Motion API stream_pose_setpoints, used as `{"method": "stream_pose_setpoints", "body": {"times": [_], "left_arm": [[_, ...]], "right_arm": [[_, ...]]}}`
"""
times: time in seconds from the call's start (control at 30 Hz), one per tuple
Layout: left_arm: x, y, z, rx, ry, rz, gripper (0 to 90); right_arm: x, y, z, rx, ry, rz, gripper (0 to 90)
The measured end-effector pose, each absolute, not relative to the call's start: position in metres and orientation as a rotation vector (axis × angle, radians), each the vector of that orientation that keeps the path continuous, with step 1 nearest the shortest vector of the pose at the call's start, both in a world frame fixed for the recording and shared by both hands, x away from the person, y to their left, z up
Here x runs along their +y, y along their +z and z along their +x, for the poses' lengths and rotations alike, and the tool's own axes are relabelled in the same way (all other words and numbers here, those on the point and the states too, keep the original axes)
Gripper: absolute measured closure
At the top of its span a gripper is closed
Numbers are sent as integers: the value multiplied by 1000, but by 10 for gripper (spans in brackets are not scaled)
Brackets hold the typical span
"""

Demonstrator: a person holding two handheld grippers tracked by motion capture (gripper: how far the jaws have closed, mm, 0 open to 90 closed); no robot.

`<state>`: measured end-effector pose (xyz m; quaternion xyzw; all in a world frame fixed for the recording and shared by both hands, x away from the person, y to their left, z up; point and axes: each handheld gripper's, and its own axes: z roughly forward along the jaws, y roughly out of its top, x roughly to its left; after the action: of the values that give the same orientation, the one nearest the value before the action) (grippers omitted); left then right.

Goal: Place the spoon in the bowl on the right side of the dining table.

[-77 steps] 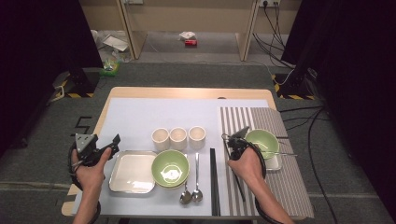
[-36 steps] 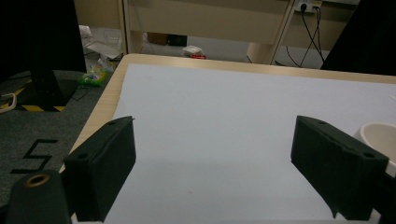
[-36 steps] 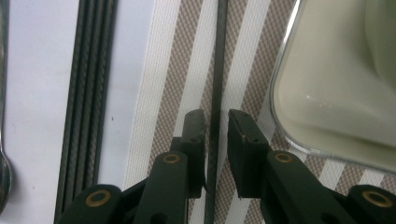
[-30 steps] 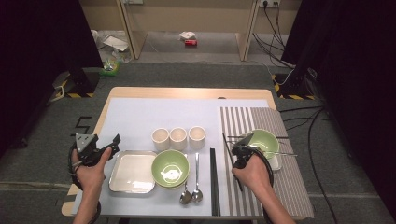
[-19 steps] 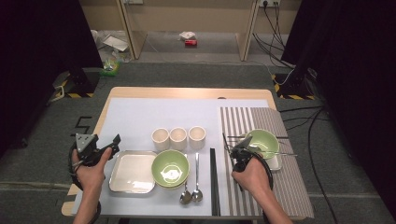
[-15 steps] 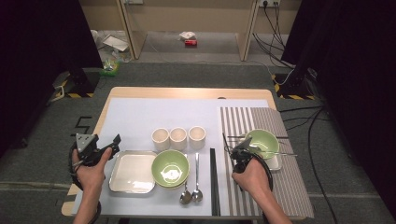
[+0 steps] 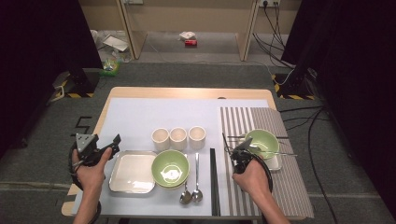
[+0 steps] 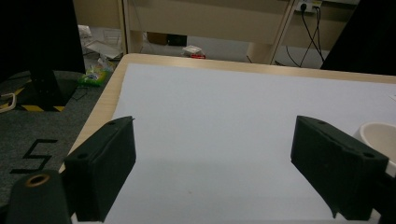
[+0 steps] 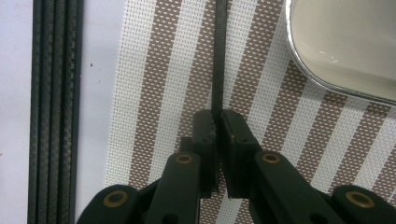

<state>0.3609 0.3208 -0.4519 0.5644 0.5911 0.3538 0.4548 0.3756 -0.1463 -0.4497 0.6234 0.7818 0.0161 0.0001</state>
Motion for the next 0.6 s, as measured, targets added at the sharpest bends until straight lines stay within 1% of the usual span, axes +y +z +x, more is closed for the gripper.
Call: {"method": "stream_pose_setpoints", "body": {"times": [0.6], "left_arm": [[321,-452,361,1460,877,1394,132]], "right_arm": [[-155,-450,380,2596,112,1874,863]]}}
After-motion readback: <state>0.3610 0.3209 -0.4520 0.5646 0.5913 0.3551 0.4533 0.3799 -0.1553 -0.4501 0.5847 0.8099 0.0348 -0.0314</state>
